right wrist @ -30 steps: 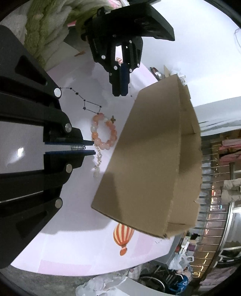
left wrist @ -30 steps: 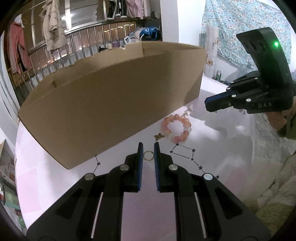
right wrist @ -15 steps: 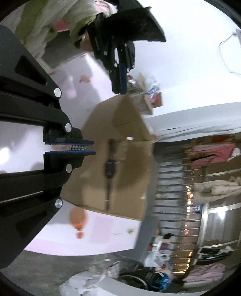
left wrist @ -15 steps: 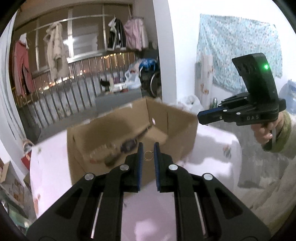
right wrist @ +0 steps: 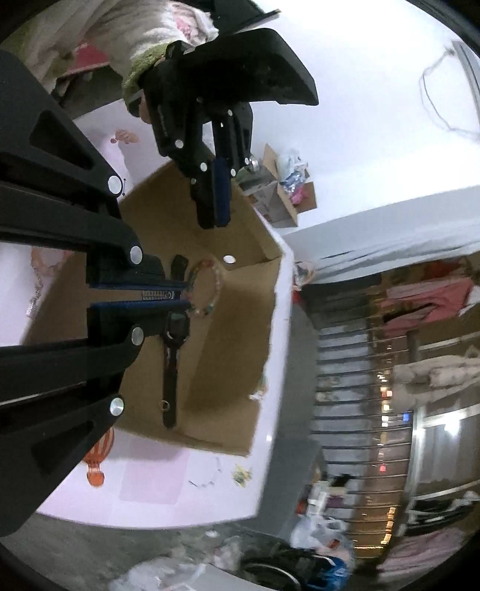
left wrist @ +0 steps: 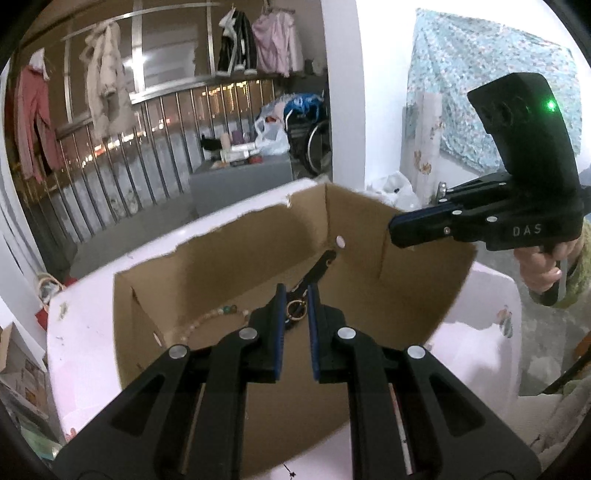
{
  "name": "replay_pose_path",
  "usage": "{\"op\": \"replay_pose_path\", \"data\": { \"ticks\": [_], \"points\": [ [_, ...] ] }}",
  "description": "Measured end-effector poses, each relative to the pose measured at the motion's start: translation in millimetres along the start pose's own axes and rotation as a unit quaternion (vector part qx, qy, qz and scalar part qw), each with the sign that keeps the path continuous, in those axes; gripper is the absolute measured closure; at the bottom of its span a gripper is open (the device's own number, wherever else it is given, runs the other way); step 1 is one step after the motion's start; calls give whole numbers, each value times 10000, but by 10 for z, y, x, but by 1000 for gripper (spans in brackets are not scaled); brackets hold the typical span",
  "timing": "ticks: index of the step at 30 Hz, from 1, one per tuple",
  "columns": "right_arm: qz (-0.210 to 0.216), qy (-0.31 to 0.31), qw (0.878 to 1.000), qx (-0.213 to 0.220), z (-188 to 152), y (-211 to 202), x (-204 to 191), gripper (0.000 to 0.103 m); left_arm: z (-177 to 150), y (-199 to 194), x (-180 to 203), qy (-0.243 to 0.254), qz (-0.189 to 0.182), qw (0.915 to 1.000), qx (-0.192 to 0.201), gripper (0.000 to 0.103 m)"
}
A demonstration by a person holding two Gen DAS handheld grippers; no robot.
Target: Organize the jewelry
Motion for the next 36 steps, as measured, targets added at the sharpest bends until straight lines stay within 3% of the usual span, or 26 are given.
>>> {"op": "replay_pose_path", "data": {
  "ticks": [3,6,11,18,29,36],
  "points": [
    [-16,116,9999,-68,6,104,61,97,-38,137,-78,-127,59,9997,-195,90],
    [-44,162,9998,-67,-15,126,88,95,-43,135,-119,-253,40,9996,-151,74],
    [-66,332,9994,32,-24,67,164,85,-42,99,-181,-377,69,9992,-120,72],
    [-136,439,9986,257,-42,-98,214,70,-49,-22,-200,-485,61,9988,1,60],
    [-163,432,9970,626,-232,-570,69,67,-110,-585,-82,-594,8,9968,527,58],
    [-176,383,9975,565,-612,-840,-64,67,-430,-964,106,-666,-209,9960,555,57]
  ]
}}
Point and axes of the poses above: each gripper's, at about its wrist camera, not at the fingertips, and y roughly the way its jaws point, x to its right, z to its top, the point moved 5 cm from there along y, roughly the way its jaws point, and after that the axes turned 6 degrees about -y, right-handed, at the moved point
